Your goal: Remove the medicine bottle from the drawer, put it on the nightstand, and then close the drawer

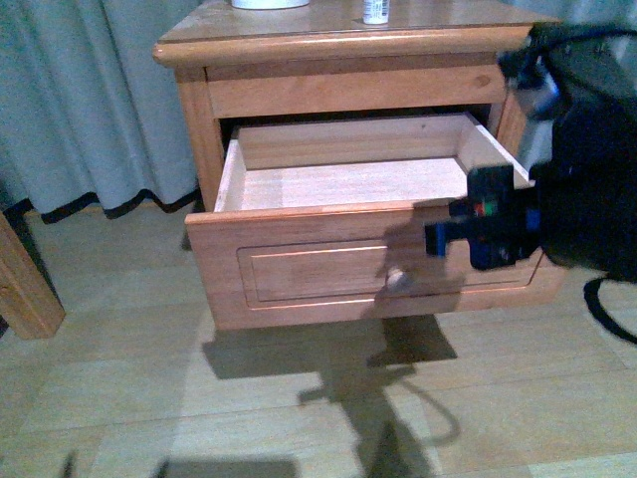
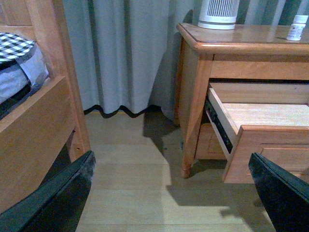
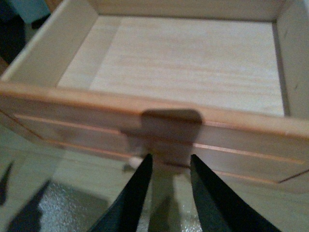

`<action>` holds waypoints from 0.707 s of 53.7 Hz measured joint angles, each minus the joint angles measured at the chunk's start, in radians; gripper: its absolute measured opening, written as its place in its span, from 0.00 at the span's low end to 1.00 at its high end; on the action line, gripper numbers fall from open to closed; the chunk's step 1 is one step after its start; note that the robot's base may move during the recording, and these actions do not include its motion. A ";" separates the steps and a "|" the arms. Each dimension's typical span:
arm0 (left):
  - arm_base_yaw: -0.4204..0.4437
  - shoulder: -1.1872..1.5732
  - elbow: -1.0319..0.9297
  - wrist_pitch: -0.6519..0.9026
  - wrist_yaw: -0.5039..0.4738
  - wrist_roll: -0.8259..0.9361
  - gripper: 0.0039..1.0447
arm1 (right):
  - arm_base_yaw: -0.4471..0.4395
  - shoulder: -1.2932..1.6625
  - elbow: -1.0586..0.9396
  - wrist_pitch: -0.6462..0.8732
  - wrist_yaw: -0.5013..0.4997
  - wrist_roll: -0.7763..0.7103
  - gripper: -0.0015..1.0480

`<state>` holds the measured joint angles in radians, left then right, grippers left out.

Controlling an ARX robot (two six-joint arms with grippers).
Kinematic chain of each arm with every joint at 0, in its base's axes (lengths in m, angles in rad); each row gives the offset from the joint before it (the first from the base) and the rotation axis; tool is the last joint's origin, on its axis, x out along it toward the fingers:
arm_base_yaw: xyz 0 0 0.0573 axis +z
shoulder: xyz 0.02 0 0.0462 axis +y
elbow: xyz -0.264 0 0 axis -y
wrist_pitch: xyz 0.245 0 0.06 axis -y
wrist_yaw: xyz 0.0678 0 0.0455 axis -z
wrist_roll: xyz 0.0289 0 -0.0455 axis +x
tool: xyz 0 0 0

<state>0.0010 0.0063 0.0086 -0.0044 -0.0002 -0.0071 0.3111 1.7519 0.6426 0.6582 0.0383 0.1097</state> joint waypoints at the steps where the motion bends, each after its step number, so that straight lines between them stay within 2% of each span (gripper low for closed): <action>1: 0.000 0.000 0.000 0.000 0.000 0.000 0.94 | 0.002 0.019 -0.002 0.012 0.004 0.000 0.17; 6: 0.000 0.000 0.000 0.000 0.000 0.000 0.94 | 0.000 0.109 0.008 0.056 0.030 0.000 0.03; 18: 0.000 0.000 0.000 0.000 0.000 0.000 0.94 | -0.024 0.327 0.151 0.105 0.077 -0.028 0.03; 38: 0.000 0.000 0.000 0.000 0.000 0.000 0.94 | -0.053 0.587 0.529 0.026 0.121 -0.158 0.03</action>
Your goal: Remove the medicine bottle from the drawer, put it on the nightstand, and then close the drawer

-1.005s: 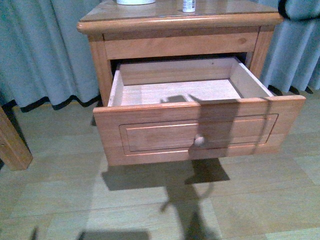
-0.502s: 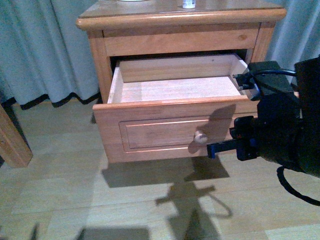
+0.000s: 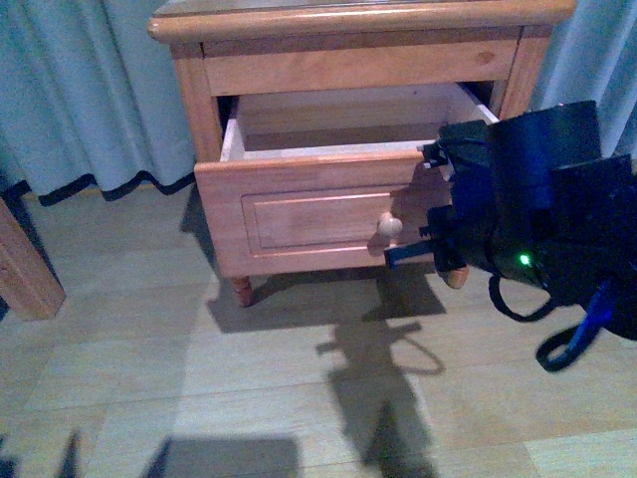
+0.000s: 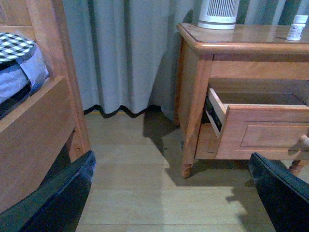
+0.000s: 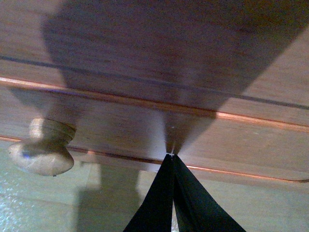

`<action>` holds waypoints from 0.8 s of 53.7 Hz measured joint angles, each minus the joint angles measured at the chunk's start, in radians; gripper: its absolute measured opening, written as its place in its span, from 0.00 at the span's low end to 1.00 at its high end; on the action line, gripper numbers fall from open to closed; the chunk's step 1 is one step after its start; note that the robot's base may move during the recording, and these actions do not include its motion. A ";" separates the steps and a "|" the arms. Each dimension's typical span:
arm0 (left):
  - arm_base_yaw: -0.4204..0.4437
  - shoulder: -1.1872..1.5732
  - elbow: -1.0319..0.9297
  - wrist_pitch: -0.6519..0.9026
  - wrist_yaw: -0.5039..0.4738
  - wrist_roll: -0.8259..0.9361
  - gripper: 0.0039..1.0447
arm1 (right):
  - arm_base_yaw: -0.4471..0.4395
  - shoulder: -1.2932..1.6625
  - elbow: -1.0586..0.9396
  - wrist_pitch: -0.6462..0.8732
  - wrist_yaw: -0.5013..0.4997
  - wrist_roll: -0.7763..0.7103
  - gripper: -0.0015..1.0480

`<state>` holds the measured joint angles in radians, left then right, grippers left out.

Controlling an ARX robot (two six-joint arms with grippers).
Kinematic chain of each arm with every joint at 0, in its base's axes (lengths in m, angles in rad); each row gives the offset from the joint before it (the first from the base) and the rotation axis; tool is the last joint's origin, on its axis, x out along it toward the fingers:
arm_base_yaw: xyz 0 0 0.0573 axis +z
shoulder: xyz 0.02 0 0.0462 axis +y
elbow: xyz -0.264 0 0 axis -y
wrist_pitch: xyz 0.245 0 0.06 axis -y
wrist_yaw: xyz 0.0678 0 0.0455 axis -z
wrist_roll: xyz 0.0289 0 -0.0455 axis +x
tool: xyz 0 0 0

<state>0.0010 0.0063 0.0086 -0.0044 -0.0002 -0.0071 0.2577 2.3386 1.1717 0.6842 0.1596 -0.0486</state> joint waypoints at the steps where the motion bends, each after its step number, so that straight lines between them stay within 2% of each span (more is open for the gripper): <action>1: 0.000 0.000 0.000 0.000 0.000 0.000 0.94 | 0.000 0.007 0.011 -0.001 0.001 -0.005 0.03; 10: 0.000 0.000 0.000 0.000 0.000 0.000 0.94 | -0.003 0.097 0.164 -0.007 0.001 -0.090 0.03; 26: 0.000 0.000 0.000 0.000 0.000 0.000 0.94 | -0.020 0.259 0.423 0.040 -0.050 -0.329 0.03; 43: 0.000 0.000 0.000 0.000 0.000 0.000 0.94 | -0.082 0.404 0.666 -0.045 -0.053 -0.420 0.03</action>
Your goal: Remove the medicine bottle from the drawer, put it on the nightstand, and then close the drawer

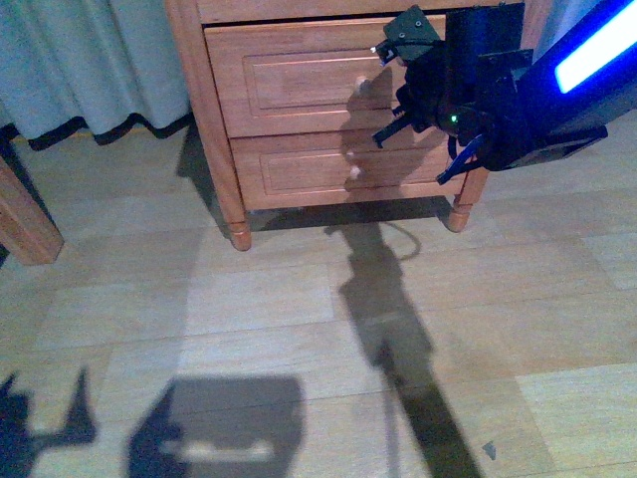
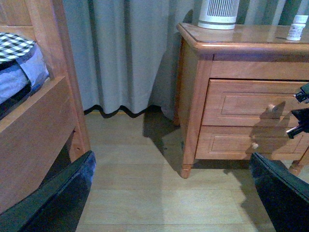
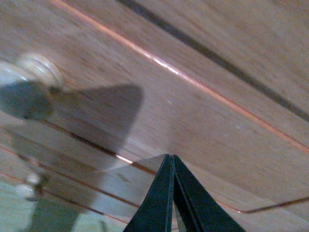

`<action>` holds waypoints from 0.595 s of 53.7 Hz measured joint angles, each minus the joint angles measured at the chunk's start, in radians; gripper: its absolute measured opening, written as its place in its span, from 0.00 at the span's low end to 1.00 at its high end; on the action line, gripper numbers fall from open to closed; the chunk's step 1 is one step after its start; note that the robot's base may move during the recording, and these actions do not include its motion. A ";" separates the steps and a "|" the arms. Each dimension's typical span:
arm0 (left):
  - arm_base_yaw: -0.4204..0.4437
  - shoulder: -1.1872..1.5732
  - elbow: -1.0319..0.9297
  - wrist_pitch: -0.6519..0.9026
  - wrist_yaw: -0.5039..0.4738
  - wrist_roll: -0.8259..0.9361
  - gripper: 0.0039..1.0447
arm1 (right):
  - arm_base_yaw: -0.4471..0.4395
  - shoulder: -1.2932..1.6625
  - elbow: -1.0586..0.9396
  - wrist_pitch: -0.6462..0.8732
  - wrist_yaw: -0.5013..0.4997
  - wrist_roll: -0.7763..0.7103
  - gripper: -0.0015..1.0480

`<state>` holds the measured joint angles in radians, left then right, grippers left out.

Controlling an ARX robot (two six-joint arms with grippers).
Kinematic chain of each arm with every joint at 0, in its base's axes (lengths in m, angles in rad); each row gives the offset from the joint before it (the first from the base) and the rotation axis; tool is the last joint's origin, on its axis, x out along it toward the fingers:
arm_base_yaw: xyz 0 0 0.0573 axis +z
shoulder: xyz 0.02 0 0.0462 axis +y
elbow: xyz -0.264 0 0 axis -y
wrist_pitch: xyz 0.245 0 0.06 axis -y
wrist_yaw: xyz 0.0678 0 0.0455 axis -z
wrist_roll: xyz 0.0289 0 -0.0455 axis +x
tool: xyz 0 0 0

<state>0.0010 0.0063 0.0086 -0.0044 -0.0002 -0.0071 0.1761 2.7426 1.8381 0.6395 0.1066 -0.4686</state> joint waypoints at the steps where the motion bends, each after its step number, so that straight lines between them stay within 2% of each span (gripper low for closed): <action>1: 0.000 0.000 0.000 0.000 0.000 0.000 0.94 | -0.002 0.004 0.005 -0.002 0.000 0.000 0.03; 20: 0.000 0.000 0.000 0.000 0.000 0.000 0.94 | -0.024 0.034 0.027 0.017 -0.029 -0.022 0.03; 32: 0.000 0.000 0.000 0.000 0.000 0.000 0.94 | -0.056 -0.101 -0.154 0.068 -0.017 0.096 0.03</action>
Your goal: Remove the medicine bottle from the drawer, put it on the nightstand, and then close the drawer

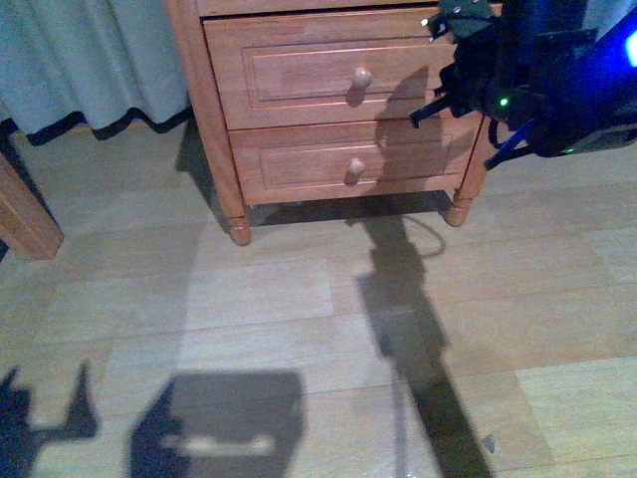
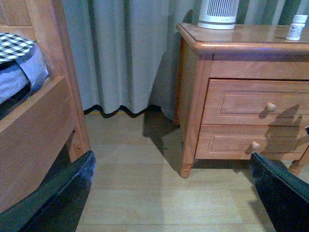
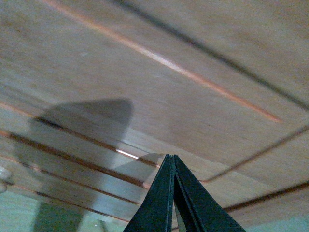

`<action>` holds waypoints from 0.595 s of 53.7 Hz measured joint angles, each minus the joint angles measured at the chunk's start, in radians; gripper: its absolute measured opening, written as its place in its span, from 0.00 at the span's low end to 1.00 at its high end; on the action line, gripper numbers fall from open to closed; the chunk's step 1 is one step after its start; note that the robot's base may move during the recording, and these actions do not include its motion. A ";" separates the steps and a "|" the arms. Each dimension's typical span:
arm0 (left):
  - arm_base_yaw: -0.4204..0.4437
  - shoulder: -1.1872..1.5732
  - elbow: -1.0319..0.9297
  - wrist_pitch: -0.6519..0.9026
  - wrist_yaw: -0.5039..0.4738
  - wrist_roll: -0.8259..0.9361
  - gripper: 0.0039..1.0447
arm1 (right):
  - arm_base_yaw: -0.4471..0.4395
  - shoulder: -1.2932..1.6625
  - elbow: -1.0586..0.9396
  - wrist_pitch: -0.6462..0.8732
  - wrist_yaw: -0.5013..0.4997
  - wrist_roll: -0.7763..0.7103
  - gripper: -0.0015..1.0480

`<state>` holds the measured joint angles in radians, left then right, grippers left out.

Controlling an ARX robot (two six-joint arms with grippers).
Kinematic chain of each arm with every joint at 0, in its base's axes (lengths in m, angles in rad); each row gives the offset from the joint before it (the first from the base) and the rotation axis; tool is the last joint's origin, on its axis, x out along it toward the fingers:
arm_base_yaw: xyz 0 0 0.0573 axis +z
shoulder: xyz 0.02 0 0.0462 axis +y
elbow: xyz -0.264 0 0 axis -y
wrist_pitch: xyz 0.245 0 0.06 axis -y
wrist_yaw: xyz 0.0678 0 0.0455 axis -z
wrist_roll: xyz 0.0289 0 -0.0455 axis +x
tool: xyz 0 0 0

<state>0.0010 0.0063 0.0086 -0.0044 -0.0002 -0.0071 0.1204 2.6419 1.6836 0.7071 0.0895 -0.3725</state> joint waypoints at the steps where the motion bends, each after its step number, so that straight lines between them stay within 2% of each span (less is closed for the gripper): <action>1: 0.000 0.000 0.000 0.000 0.000 0.000 0.94 | -0.002 -0.027 -0.030 0.001 -0.006 0.028 0.04; 19: 0.000 0.000 0.000 0.000 0.000 0.000 0.94 | 0.013 -0.545 -0.599 0.083 -0.140 0.395 0.53; 29: 0.000 0.000 0.000 0.000 0.000 0.000 0.94 | -0.019 -0.948 -0.935 0.097 -0.217 0.487 0.80; 32: 0.000 0.000 0.000 0.000 0.000 0.000 0.94 | -0.045 -1.085 -1.025 0.061 -0.250 0.508 0.88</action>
<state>0.0010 0.0063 0.0086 -0.0044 0.0002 -0.0071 0.0753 1.5570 0.6586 0.7677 -0.1604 0.1356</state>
